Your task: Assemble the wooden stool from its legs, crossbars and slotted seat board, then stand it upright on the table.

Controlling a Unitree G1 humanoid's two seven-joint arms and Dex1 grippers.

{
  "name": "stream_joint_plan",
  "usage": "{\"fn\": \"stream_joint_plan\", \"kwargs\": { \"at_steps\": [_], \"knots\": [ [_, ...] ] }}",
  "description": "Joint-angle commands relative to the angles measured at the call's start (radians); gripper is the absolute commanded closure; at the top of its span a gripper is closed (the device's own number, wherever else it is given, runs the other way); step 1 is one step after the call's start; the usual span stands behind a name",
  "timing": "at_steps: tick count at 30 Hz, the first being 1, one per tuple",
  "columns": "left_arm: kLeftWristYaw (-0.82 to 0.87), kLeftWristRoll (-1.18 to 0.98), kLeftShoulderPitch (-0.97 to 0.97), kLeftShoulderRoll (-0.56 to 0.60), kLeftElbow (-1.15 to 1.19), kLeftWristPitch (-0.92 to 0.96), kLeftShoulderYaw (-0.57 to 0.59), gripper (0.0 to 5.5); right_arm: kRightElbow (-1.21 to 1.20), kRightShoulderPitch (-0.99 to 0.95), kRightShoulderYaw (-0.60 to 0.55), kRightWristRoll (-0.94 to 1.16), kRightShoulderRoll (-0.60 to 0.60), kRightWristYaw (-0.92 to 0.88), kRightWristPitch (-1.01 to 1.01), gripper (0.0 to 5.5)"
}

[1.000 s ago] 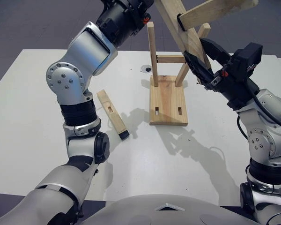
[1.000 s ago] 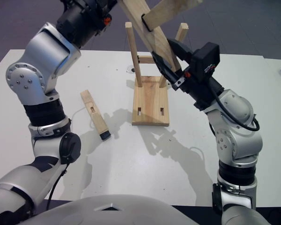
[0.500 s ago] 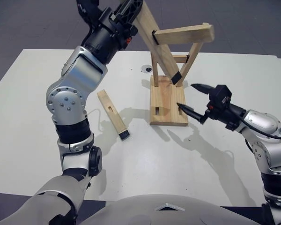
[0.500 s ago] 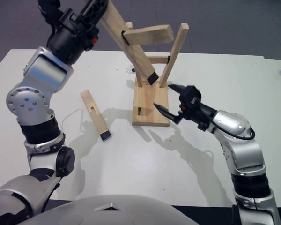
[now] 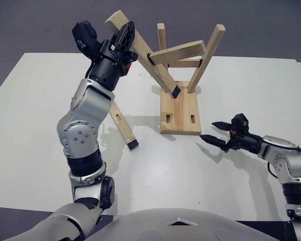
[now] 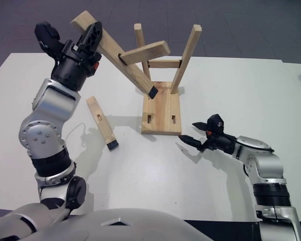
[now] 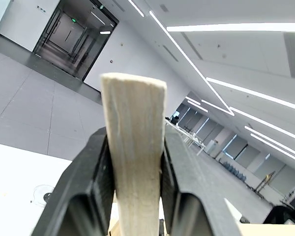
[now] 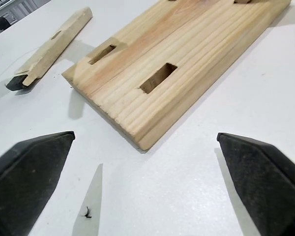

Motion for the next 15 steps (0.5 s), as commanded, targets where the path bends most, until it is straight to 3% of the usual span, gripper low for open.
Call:
{"fn": "stream_joint_plan", "kwargs": {
  "at_steps": [1, 15],
  "knots": [
    [0.001, 0.049, 0.004, 0.001, 0.001, -0.015, -0.022, 4.45, 0.018, -0.026, 0.021, -0.026, 0.061, -0.054, -0.009, 0.1],
    [-0.038, 0.272, 0.085, -0.005, 0.041, -0.024, -0.138, 4.45, -0.077, -0.076, 0.064, -0.043, 0.199, -0.217, 0.065, 0.1]
  ]
}}
